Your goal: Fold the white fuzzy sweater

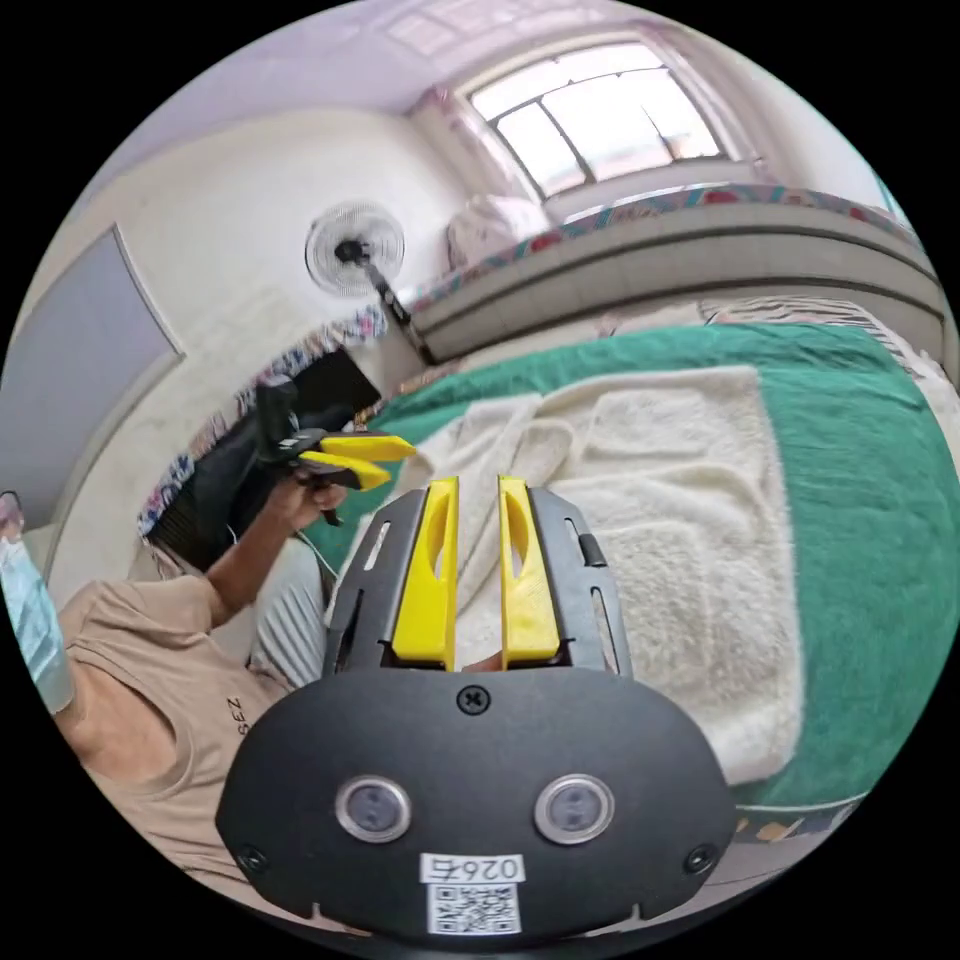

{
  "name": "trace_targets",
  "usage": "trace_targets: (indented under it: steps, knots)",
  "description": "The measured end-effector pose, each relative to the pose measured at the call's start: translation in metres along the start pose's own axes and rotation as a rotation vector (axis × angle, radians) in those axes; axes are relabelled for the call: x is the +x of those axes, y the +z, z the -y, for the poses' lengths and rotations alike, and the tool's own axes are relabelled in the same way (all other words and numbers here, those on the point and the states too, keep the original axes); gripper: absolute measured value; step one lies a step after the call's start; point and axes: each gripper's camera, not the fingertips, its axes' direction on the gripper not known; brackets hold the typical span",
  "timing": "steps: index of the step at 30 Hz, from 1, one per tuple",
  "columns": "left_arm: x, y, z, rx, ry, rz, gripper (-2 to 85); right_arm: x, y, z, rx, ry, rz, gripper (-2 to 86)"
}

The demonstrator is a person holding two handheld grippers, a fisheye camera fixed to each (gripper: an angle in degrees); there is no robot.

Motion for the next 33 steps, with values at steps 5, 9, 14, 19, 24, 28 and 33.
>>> trace_targets:
  steps: [5, 9, 14, 19, 24, 28, 33]
  knots:
    - [0.088, 0.043, -0.055, -0.125, 0.189, 0.200, 19.5, -0.018, 0.117, 0.045, -0.258, -0.041, -0.182, 6.8]
    - [0.087, 0.118, -0.055, -0.456, 0.279, 0.308, 4.4, -0.006, 0.176, 0.070, -0.343, 0.062, -0.150, 8.1]
    - [0.008, 0.078, -0.040, -0.339, 0.172, 0.050, 2.2, 0.013, 0.219, 0.075, -0.416, 0.142, -0.178, 1.8]
    - [-0.155, -0.023, 0.006, -0.013, -0.091, 0.075, 2.9, 0.000, 0.230, 0.084, -0.481, 0.049, 0.048, -0.7]
    - [-0.363, -0.111, 0.037, 0.467, -0.570, 0.046, 8.9, -0.019, 0.247, 0.086, -0.478, -0.025, -0.170, -0.9]
    - [-0.390, -0.072, -0.022, 0.462, -0.587, -0.078, 10.3, -0.039, 0.257, 0.091, -0.435, -0.097, -0.312, -0.6]
    - [-0.348, -0.002, -0.151, 0.115, -0.571, 0.069, 11.1, -0.059, 0.256, 0.084, -0.410, -0.141, -0.407, 1.0]
